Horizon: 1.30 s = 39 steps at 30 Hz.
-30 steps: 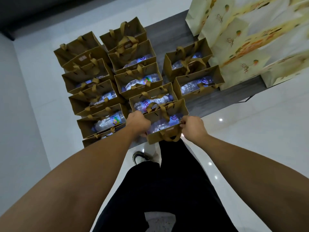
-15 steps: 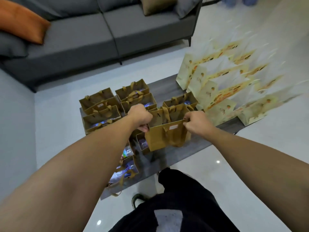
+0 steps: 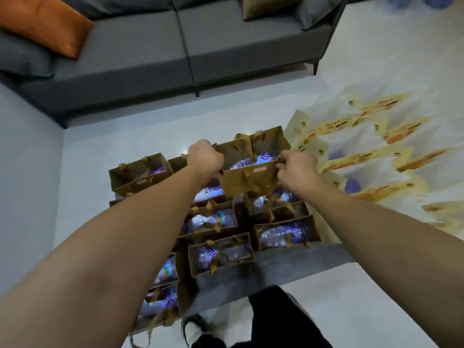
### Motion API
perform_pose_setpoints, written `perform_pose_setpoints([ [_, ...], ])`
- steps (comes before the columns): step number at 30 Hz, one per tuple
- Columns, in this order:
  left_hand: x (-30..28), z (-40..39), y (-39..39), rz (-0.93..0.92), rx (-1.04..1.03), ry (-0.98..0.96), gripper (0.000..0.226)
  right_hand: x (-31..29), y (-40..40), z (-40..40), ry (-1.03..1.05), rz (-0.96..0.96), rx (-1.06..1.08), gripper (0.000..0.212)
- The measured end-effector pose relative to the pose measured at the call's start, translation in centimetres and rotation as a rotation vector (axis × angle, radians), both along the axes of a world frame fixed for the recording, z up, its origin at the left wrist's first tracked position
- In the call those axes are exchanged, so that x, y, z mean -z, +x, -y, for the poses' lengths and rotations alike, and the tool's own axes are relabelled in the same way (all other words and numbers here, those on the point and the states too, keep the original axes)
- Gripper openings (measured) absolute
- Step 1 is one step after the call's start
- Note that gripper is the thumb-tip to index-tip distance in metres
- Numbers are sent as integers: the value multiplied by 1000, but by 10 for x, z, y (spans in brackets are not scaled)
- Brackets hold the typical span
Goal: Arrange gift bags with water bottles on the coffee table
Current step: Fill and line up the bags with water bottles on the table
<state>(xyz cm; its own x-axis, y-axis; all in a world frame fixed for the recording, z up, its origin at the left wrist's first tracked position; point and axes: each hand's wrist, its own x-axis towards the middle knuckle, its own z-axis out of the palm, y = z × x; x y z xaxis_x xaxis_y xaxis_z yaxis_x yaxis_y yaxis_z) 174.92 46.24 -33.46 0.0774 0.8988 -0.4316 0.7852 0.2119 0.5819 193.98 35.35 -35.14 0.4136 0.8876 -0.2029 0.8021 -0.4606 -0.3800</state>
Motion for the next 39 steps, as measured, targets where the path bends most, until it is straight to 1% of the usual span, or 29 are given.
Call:
perform_pose_setpoints([
  [5,38,-65,60,-122,48,17,8,41,50,-62,-36,-45,-1,27],
  [9,92,-102,84,-188,33,23,18,93,73,-104,-78,-89,-9,27],
  [12,136,-125,91,-213,5,27,18,141,82,-132,-117,-62,-57,24],
  [15,177,-130,95,-286,41,21,21,189,82,-138,-162,-75,-46,23],
  [18,199,-125,96,-329,39,-6,26,214,77,-130,-190,-92,-37,24],
  [20,203,-120,96,-323,2,-19,27,216,75,-120,-184,-112,-27,33],
  [22,201,-110,94,-267,-14,-4,25,208,73,-103,-130,-171,-4,45],
  [23,198,-103,93,-240,-15,21,23,202,73,-92,-88,-201,15,44],
  [25,191,-86,91,-201,7,74,18,189,74,-68,-26,-225,36,30],
  [26,189,-75,91,-169,39,77,17,184,75,-56,-30,-219,15,24],
  [28,188,-49,91,-103,163,7,13,177,78,-29,-154,-188,-123,22],
  [31,193,-9,88,-142,419,-141,13,168,85,7,-391,-146,-359,22],
  [33,199,13,84,-149,525,-155,15,171,91,22,-478,-54,-495,27],
  [34,201,22,81,-135,547,-139,18,174,93,25,-502,-6,-541,31],
  [35,203,29,79,-117,552,-117,24,178,94,26,-519,41,-580,31],
  [37,205,38,75,-96,537,-80,44,182,94,18,-515,63,-541,24],
  [39,208,42,74,-96,547,-53,67,184,94,4,-457,26,-468,24],
])
